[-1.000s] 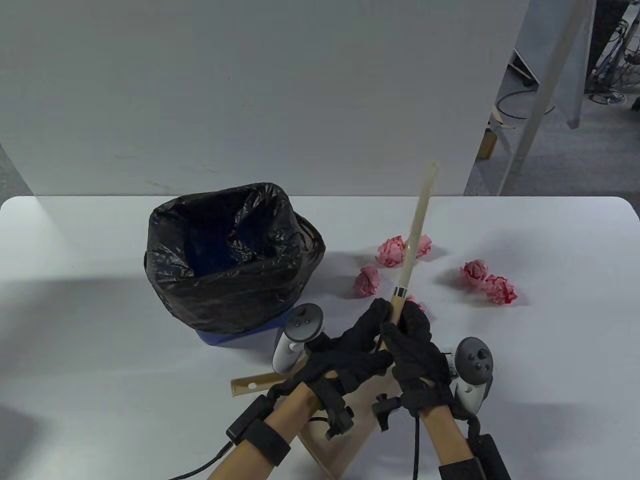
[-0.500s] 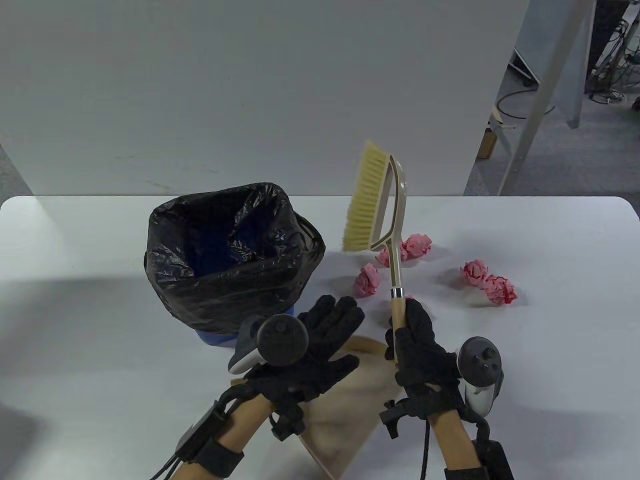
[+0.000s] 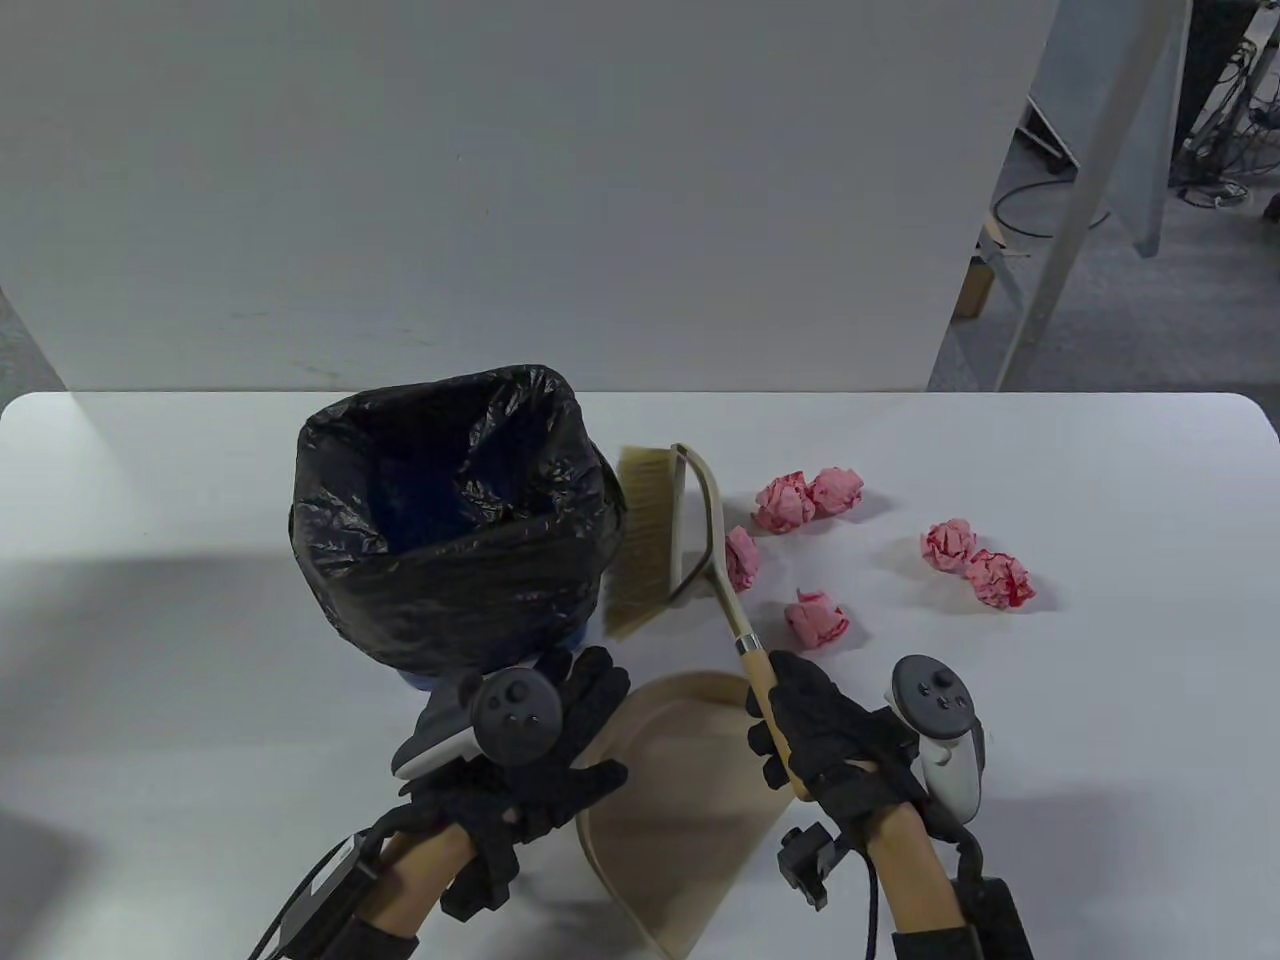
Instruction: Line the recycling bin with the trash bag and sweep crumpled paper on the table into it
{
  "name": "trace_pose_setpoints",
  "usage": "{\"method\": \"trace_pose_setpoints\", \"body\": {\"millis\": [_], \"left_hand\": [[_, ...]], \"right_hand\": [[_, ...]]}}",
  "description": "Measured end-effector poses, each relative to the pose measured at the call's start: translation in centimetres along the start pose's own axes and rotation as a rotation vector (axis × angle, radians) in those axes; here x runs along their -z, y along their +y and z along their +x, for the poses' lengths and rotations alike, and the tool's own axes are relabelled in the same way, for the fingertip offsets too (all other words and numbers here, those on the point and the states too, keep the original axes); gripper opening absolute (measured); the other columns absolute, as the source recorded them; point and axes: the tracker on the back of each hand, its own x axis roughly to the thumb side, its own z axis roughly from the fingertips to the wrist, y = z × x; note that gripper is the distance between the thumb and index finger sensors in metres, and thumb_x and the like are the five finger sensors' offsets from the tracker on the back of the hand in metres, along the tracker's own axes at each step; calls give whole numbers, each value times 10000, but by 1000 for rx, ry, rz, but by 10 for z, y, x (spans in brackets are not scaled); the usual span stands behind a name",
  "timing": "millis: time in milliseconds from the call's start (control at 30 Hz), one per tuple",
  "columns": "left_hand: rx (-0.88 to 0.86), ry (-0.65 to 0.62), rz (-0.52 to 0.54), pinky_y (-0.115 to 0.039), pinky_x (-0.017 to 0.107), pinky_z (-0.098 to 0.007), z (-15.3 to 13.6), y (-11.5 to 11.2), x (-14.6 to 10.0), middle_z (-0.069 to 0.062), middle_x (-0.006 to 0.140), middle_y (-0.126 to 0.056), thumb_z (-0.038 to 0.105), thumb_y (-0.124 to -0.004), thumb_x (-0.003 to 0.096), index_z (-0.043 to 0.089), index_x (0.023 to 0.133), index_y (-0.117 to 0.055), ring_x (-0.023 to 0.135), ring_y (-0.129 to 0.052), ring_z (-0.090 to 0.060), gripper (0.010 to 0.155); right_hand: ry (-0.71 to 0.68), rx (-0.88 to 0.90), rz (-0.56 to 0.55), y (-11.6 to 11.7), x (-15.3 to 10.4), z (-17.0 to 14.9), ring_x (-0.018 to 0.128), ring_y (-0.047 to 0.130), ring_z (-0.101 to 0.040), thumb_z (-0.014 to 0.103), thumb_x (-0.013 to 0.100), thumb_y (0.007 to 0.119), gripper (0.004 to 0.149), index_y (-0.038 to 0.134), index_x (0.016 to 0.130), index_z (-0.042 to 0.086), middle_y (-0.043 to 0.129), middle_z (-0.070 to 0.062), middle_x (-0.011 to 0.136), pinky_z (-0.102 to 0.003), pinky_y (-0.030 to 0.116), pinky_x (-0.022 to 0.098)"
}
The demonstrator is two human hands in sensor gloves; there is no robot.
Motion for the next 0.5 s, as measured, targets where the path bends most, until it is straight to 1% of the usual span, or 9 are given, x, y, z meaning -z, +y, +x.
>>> {"method": "trace_pose_setpoints", "body": {"millis": [133, 300, 500], "left_hand": [[36, 29, 5, -288, 768, -725, -4, 2, -1, 23, 1283, -127, 629, -628, 561, 346, 1187, -207, 1172, -128, -383, 806], [15, 38, 9, -289, 766, -727, -8, 4, -1, 22, 1282, -129, 627, -628, 561, 343, 1189, -211, 1171, -134, -385, 805], [21, 48, -5, -290, 766, -728, -7, 3, -1, 19, 1282, -126, 625, -626, 562, 343, 1188, -209, 1173, -137, -386, 804]], "right_hand": [[77, -49, 3, -4, 1, -3, 598, 867, -325, 261, 623, 518, 616, 306, 1069, -107, 586, -357, 988, -318, 883, 319], [106, -31, -37, -20, -4, -1, 589, 872, -330, 258, 626, 518, 610, 317, 1073, -105, 596, -358, 984, -323, 881, 316], [146, -71, -170, -45, -19, 2, 578, 875, -337, 253, 627, 516, 605, 321, 1076, -103, 606, -362, 976, -330, 878, 314]]}}
